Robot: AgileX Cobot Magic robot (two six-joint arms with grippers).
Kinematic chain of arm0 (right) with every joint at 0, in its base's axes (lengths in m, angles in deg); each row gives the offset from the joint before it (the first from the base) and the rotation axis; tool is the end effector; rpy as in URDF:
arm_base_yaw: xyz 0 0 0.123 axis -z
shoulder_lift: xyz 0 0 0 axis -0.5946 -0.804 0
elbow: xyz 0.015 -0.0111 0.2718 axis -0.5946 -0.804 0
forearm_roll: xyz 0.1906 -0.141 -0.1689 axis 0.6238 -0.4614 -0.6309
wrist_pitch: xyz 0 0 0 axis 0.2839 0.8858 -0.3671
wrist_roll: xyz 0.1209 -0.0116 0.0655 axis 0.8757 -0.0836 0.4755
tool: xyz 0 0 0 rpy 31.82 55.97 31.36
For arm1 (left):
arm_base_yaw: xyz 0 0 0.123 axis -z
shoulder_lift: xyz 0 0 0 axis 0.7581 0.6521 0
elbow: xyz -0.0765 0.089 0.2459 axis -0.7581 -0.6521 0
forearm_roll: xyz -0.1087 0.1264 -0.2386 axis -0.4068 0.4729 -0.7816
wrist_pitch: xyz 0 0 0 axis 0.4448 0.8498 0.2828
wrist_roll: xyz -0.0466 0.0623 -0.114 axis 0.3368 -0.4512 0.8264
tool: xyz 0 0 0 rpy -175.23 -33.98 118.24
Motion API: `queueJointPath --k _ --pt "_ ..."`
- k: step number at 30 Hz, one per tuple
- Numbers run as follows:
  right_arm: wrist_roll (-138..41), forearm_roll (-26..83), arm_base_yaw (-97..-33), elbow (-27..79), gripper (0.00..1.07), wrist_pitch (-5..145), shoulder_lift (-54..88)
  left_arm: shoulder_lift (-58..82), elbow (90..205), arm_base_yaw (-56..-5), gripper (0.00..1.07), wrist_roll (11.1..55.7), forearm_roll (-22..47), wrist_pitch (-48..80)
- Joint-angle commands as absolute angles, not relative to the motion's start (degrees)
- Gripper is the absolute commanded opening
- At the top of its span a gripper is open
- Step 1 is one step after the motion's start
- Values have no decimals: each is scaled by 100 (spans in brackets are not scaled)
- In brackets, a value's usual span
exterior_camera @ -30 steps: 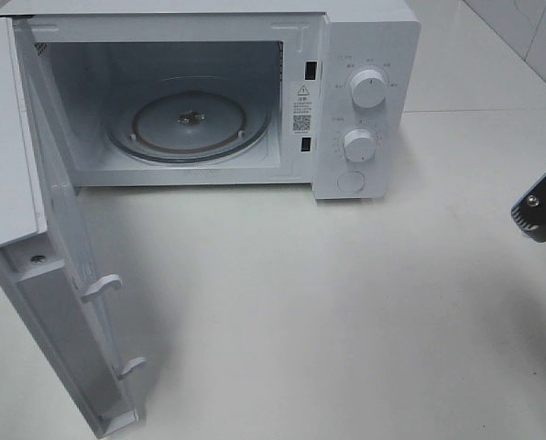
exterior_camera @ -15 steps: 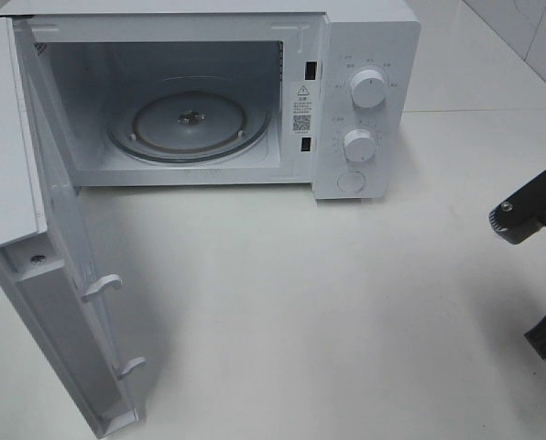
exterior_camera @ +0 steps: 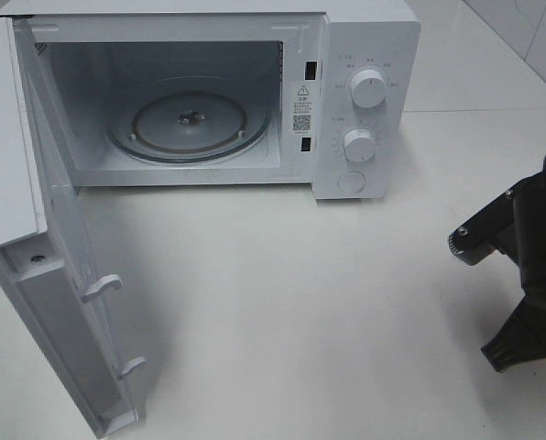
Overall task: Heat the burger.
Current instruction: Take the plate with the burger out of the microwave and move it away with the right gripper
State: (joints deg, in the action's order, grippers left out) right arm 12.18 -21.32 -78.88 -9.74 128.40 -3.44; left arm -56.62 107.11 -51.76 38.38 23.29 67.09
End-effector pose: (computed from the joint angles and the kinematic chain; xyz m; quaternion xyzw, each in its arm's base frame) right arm 0.2188 0.0832 0.0672 -0.1775 0.9263 -0.3007 0.1417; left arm 0.0800 -0.0043 0.2800 -0.0252 0.8520 -0.0261 0.5223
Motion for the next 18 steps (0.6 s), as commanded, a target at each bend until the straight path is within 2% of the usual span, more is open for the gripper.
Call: queueJointPath --k 1,18 --pt "1522 -2419 -7860 -1163 0 12817 -591 -5714 10694 -5176 100 3838 2329 6629" --pt "2250 -2877 -7860 -1535 0 12376 -1072 -5714 10694 -5176 100 3838 2329 6629"
